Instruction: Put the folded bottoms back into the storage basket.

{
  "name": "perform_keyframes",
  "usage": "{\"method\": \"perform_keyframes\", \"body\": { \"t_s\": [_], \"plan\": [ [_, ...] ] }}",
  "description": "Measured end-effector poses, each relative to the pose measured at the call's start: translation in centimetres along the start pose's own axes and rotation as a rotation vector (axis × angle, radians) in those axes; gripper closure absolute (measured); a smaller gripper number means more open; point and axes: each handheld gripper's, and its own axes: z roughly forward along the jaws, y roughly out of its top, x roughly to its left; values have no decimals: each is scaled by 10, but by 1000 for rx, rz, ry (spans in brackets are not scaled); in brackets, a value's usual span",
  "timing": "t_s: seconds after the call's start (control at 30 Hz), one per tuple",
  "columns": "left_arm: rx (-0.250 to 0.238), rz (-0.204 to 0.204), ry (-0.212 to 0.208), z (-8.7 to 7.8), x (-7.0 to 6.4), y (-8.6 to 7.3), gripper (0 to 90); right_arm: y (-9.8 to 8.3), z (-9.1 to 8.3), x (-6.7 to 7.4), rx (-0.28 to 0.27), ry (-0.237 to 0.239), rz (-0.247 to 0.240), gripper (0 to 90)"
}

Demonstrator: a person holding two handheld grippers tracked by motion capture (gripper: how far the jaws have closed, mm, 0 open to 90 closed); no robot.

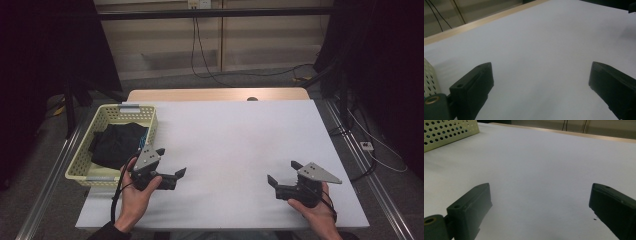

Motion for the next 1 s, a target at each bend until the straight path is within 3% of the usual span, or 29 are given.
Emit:
{"method": "perform_keyframes", "body": {
  "t_s": [0.3,0.47,0.53,0.63,0.77,1.0],
  "plan": [
    [3,-22,-5,2,0,-16,57,0,0,0,1,-1,-1,40],
    [-1,-4,5,4,-6,-25,57,0,0,0,0,-2,-1,40],
    [-13,-32,-25,5,-6,-29,49,0,0,0,0,-2,-2,41],
    [-5,3,36,8,-9,-34,52,0,-1,1,-3,-1,-6,41],
    [4,-25,32,12,-6,-37,50,0,-1,1,-2,-2,-9,41],
    [19,-22,50,16,-5,-38,53,0,-1,0,-3,-3,-7,40]
  ]
}}
